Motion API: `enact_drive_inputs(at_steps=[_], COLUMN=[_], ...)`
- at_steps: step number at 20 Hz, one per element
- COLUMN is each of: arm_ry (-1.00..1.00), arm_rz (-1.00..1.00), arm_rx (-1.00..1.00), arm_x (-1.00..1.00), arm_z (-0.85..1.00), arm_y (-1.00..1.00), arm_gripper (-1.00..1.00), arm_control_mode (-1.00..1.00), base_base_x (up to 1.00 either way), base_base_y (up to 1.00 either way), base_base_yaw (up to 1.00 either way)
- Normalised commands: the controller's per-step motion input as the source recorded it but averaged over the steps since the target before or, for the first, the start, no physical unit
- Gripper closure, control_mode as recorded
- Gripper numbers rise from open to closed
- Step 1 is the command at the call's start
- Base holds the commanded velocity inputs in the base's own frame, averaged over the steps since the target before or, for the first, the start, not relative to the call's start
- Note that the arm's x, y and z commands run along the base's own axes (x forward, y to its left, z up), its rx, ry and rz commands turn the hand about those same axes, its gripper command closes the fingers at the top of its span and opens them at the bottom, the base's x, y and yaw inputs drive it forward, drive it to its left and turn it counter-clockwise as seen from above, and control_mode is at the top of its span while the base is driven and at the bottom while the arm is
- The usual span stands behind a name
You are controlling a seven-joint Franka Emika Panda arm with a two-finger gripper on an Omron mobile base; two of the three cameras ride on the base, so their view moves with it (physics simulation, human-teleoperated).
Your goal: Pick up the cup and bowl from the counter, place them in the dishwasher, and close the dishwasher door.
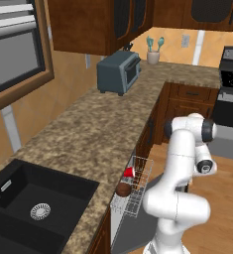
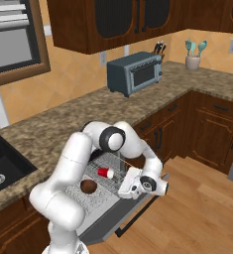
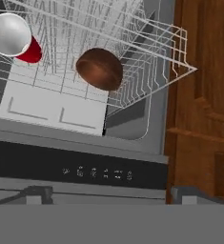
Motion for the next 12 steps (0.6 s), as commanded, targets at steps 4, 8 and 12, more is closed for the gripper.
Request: enact_drive_inputs(at_steps=[4, 8, 12], arm_ry=[0.00, 0.00, 0.00], arm_rz=[-0.16, -0.12, -0.11], arm_rx=[0.16, 0.01, 0.00], arm_x=[-0.49, -0.52, -0.36], arm_z=[0.25, -0.51, -0.71], arm_y=[-1.00, -1.00, -0.97], arm_gripper=[-1.00, -1.00, -1.00], arm_control_mode=[-1.00, -1.00, -1.00], base_base_x=[0.00, 0.00, 0.00], base_base_y=[0.00, 0.00, 0.00], base_base_yaw=[0.00, 0.00, 0.00])
